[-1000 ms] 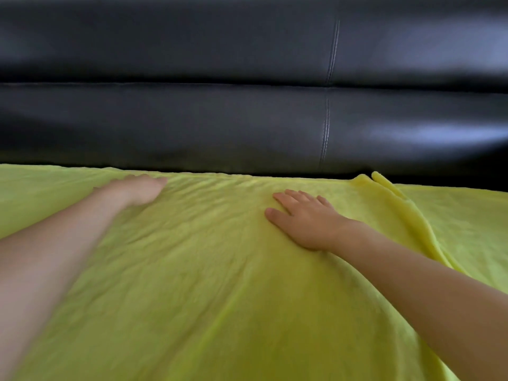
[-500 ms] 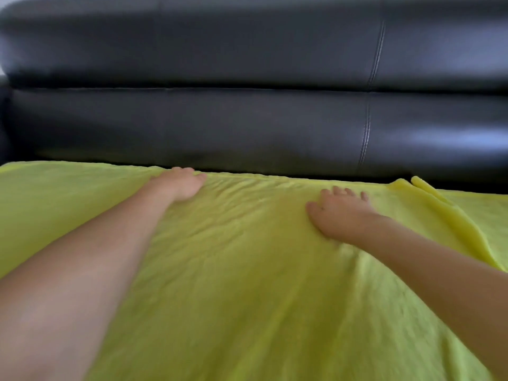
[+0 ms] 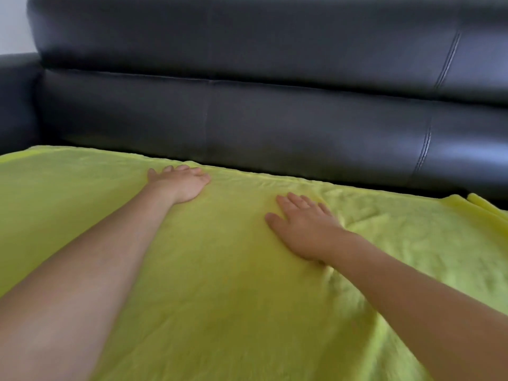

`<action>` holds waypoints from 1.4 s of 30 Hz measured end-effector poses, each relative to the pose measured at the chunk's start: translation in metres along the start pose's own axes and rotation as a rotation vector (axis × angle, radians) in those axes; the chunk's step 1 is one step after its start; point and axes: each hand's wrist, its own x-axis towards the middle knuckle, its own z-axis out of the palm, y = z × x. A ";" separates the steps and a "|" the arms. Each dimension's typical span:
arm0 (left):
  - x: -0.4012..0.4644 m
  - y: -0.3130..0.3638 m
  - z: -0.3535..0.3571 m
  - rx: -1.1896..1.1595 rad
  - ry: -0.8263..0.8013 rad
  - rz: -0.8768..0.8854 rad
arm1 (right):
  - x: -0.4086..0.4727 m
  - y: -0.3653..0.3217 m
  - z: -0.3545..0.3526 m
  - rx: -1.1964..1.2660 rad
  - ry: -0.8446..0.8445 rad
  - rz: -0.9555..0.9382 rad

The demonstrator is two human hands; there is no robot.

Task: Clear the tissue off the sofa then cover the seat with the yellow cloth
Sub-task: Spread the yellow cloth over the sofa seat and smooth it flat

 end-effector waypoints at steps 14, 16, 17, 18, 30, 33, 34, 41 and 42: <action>-0.004 0.005 0.001 -0.016 0.012 -0.015 | -0.003 -0.024 0.003 0.027 0.018 -0.084; -0.006 0.006 -0.001 -0.014 0.008 -0.022 | -0.002 0.012 -0.001 0.018 0.031 -0.013; -0.007 0.005 -0.002 0.002 0.001 -0.028 | -0.003 0.034 -0.004 0.001 0.034 0.041; -0.008 0.006 -0.004 0.029 -0.005 -0.035 | -0.004 0.057 -0.009 -0.021 0.038 0.097; -0.085 0.198 0.014 -0.087 -0.085 0.450 | -0.019 0.152 -0.037 0.180 0.017 0.213; -0.080 0.197 0.016 -0.059 -0.084 0.406 | -0.033 0.196 -0.044 0.076 0.036 0.347; -0.079 0.197 0.015 -0.048 -0.093 0.396 | -0.037 0.206 -0.046 0.030 0.043 0.397; -0.103 0.224 0.024 -0.066 0.010 0.504 | -0.092 0.133 -0.029 0.050 0.125 0.018; -0.103 0.222 0.025 -0.069 0.012 0.506 | -0.099 0.125 -0.022 0.045 0.085 -0.018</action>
